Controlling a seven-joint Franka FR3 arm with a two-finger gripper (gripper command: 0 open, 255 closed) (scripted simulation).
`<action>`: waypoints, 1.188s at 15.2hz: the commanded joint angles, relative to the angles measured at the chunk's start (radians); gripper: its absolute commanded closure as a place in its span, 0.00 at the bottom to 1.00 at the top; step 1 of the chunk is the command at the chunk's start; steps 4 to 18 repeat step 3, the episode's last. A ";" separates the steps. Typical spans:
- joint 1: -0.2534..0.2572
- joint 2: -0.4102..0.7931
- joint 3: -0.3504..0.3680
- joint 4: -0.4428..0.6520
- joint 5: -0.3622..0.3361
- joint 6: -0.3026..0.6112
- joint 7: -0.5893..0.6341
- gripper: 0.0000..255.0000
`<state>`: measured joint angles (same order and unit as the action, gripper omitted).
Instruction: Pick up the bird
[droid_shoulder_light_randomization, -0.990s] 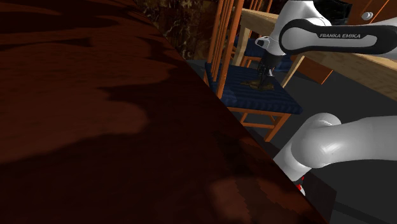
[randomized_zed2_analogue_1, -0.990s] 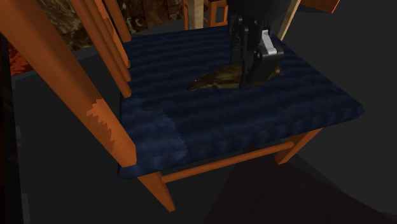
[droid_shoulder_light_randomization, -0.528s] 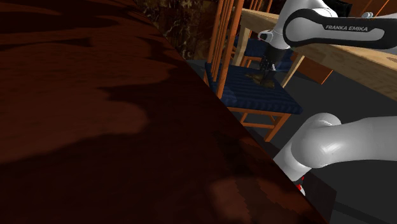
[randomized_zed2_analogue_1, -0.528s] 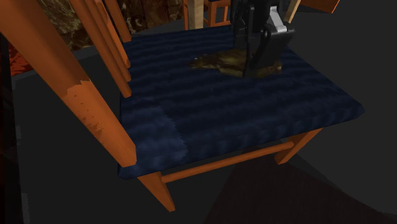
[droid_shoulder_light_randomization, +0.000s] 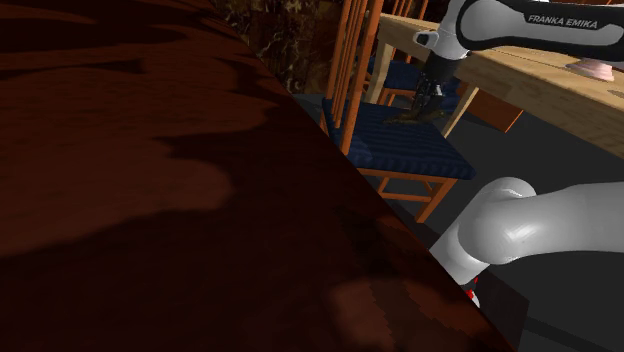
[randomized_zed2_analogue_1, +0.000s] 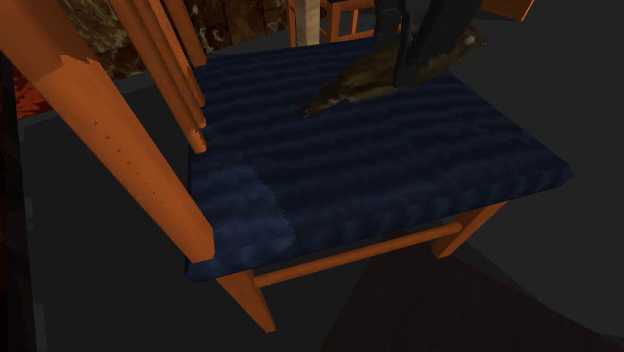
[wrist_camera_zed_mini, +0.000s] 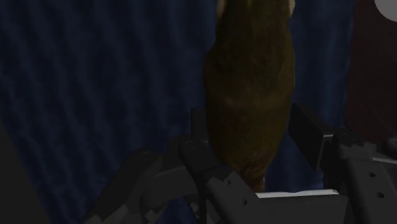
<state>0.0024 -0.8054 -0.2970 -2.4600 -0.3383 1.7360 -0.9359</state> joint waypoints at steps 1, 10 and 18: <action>0.003 0.006 0.005 0.031 0.006 -0.025 -0.004 1.00; 0.003 0.007 0.006 0.034 0.006 -0.027 -0.004 1.00; 0.003 0.007 0.006 0.034 0.006 -0.027 -0.004 1.00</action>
